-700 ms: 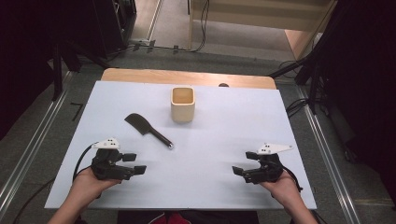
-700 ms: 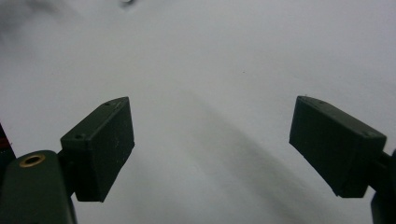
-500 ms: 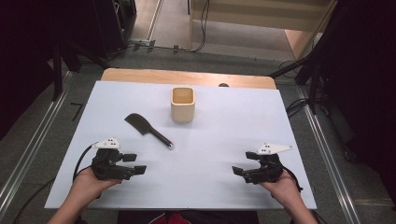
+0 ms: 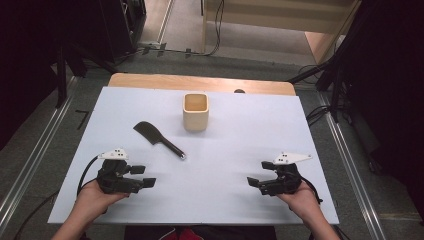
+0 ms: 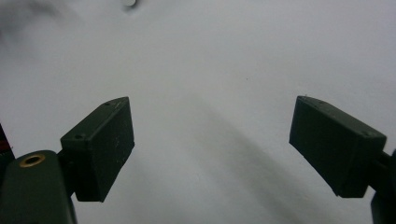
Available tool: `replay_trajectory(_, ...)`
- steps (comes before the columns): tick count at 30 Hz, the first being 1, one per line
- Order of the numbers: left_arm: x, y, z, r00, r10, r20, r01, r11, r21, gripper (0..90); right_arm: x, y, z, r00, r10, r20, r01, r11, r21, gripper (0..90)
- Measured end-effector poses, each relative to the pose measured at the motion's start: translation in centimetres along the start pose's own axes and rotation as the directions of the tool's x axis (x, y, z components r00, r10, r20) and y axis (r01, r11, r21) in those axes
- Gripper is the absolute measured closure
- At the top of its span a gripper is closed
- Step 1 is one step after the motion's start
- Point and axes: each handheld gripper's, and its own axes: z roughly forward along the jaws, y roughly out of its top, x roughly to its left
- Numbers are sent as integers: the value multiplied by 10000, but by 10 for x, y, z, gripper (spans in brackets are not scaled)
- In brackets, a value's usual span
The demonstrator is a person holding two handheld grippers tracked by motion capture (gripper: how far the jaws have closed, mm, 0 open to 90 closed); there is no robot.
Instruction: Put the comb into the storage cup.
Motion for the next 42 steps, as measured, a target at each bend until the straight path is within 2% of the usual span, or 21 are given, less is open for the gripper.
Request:
replay_trajectory(12,0,0,0,9999,-52,92,52,10000,61,280,-1,0,0,10000,16,22,-16,10000,-23,123)
replay_trajectory(26,0,0,-1,10000,-47,-6,47,10000,-1,280,-1,0,0,10000,-26,14,26,10000,-18,123)
replay_trajectory(35,-1,7,-5,9997,-190,-123,187,9996,-213,281,-1,0,-1,10000,18,25,-18,10000,-25,123)
replay_trajectory(40,0,18,-9,9992,-324,-254,315,9990,-330,280,-1,-1,-1,10000,29,20,-29,10000,-50,123)
replay_trajectory(42,1,22,-9,9990,-256,-371,241,9989,-399,279,-1,-1,-2,10000,24,18,-24,10000,-46,123)
